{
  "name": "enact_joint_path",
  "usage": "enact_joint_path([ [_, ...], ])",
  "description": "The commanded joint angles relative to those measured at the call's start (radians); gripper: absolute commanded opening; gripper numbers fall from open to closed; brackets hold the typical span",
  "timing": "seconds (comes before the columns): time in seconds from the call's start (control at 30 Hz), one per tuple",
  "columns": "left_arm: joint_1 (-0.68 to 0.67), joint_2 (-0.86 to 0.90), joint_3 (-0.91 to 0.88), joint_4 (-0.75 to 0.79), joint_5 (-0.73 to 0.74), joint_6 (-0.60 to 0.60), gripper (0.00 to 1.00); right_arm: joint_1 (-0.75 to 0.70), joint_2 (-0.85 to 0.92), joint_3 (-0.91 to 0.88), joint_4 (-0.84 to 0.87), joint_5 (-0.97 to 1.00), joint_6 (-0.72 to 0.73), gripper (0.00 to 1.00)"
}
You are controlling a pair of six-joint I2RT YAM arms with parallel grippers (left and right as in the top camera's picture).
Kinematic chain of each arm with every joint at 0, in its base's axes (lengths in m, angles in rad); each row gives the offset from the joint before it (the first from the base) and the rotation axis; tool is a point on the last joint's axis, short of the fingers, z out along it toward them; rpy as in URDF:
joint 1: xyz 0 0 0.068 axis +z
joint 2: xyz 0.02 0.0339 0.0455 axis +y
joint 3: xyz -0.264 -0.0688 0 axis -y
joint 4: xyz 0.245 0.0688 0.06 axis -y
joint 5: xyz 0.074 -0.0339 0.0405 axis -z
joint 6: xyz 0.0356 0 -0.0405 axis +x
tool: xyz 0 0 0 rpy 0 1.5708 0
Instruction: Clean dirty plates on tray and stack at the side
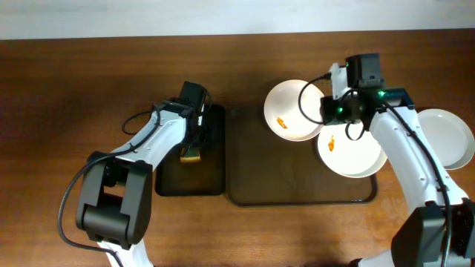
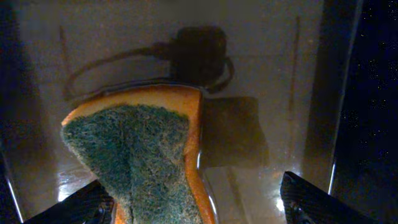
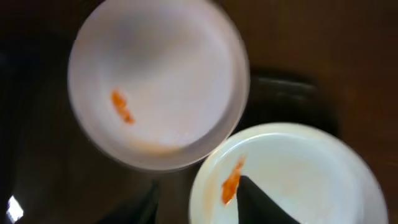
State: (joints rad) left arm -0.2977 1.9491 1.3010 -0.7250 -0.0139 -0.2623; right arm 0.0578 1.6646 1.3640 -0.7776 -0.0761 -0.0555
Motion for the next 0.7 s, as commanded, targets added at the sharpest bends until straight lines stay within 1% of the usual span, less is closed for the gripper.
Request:
enact_joint_path([
  [0.0, 0.006, 0.011, -0.001, -0.001, 0.011, 0.001, 0.82, -0.028, 0.107, 0.016, 0.129, 0.031, -0.087, 0.41],
  [0.1, 0.006, 0.011, -0.001, -0.002, 0.011, 0.001, 0.82, -0.027, 0.223, 0.016, 0.28, 0.065, -0.094, 0.4],
  [0.13, 0.006, 0.011, -0.001, -0.002, 0.011, 0.001, 0.86, -0.027, 0.264, 0.016, 0.335, 0.066, -0.094, 0.4],
  [0.2, 0.006, 0.011, -0.001, -0.002, 0.011, 0.001, 0.87, -0.027, 0.32, 0.016, 0.39, 0.066, -0.094, 0.4],
  [0.3, 0.006, 0.011, -0.001, -0.002, 0.011, 0.001, 0.87, -0.028, 0.367, 0.016, 0.408, 0.08, -0.094, 0.36],
  [0.33, 0.006, 0.011, -0.001, -0.002, 0.011, 0.001, 0.87, -0.027, 0.377, 0.016, 0.409, 0.082, -0.094, 0.3],
  [0.4, 0.006, 0.011, -0.001, -0.002, 0.011, 0.001, 0.88, -0.027, 0.389, 0.016, 0.404, 0.08, -0.093, 0.22],
  [0.43, 0.006, 0.011, -0.001, -0.002, 0.011, 0.001, 0.88, -0.027, 0.389, 0.016, 0.404, 0.073, -0.085, 0.08],
  [0.47, 0.006, 0.011, -0.001, -0.002, 0.011, 0.001, 0.88, -0.027, 0.387, 0.016, 0.404, 0.044, -0.082, 0.04],
  [0.5, 0.006, 0.011, -0.001, -0.001, 0.011, 0.001, 0.89, -0.027, 0.377, 0.017, 0.4, -0.017, -0.081, 0.04],
  [0.53, 0.006, 0.011, -0.001, -0.001, 0.01, 0.001, 0.89, -0.027, 0.359, 0.017, 0.388, -0.056, -0.042, 0.04],
  [0.6, 0.006, 0.011, -0.001, -0.001, 0.01, 0.001, 0.9, -0.027, 0.313, 0.017, 0.352, -0.082, 0.079, 0.04],
  [0.67, 0.006, 0.011, -0.001, -0.001, 0.01, 0.001, 0.91, -0.026, 0.22, 0.017, 0.203, -0.134, 0.22, 0.04],
])
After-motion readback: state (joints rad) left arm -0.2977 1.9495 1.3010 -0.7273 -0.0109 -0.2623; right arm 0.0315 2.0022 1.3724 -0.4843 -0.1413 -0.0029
